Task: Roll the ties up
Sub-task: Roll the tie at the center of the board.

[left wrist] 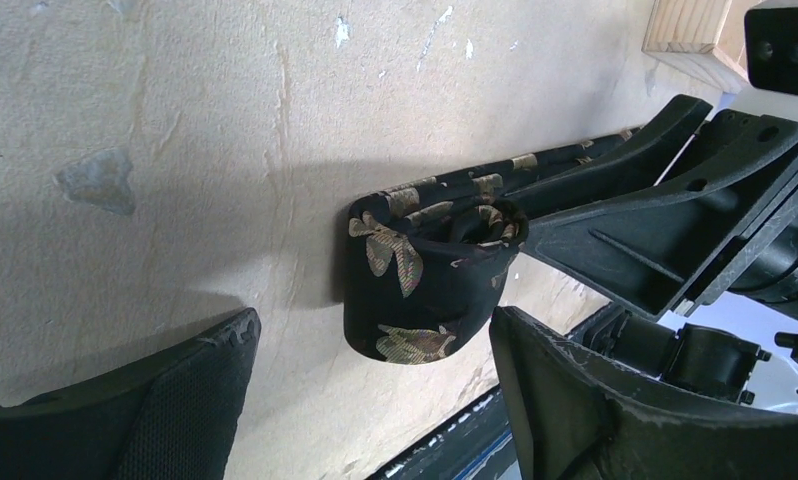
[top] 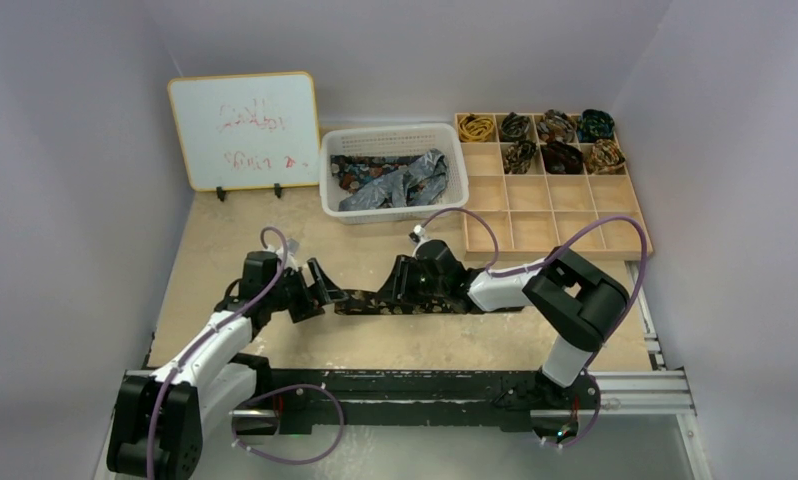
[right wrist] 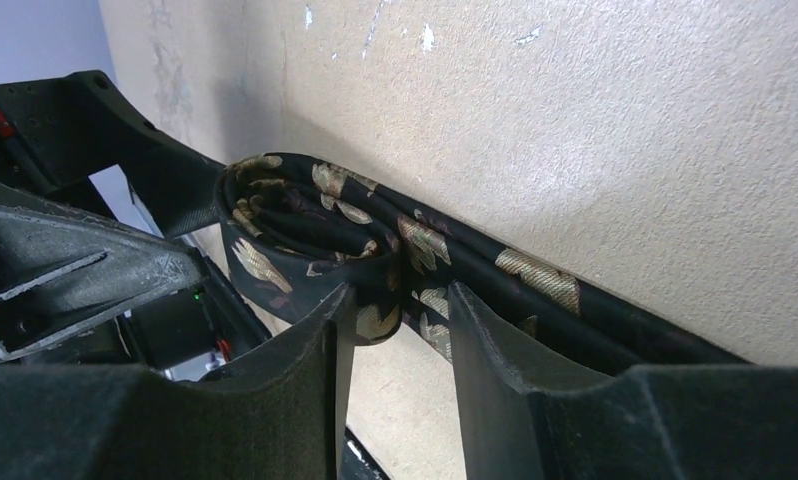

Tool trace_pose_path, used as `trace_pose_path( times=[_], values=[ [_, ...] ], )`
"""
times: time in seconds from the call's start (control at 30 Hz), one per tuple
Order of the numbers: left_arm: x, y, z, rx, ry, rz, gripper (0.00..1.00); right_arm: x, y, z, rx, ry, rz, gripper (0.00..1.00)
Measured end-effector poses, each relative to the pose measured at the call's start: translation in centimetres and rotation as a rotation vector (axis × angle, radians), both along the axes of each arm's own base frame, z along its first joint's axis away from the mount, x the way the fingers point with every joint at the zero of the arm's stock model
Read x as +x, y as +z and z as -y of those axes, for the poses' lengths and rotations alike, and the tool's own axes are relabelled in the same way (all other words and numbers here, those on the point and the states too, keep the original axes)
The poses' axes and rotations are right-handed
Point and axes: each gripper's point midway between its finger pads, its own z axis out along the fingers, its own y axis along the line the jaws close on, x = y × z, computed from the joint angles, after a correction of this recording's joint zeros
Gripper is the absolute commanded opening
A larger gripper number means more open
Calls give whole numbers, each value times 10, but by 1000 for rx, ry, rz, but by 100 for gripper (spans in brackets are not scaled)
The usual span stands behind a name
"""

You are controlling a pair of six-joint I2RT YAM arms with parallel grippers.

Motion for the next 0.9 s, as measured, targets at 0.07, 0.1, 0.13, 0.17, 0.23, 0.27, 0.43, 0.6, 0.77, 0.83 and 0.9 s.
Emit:
trace_pose_path(
  times=[0.07,0.1,0.13,0.17,0.23,0.27,0.43,0.6,0.77,0.83,0.9],
  values=[
    [-1,0,1,-4,-7,-1,83,0,-1,1,-6,-1,-2,46],
    [-1,0,2,-7,-11,0,82,0,0,1,-5,0,2,47],
    [0,0,2,-9,-14,1,82,0,1,0,-3,1,4,47],
    [0,0,3,-12,-18,4,81,0,2,0,0,1,6,47],
    [0,-1,4,-17,-24,2,80,0,6,-1,10,5,12,47],
    [0,-1,4,-18,-25,-1,80,-1,9,-2,15,8,17,47],
    [-1,-3,6,-31,-38,-5,77,-4,17,-7,35,23,34,45],
    [-2,-3,7,-37,-44,-4,76,-9,11,-8,23,34,24,39],
    [-1,-2,8,-41,-50,2,76,-12,-1,-5,-10,35,-3,31],
    [-1,-2,9,-43,-52,2,76,-12,-1,-5,-10,35,-3,29],
    [-1,-2,9,-43,-52,1,76,-12,-1,-5,-9,35,-2,28]
  ],
)
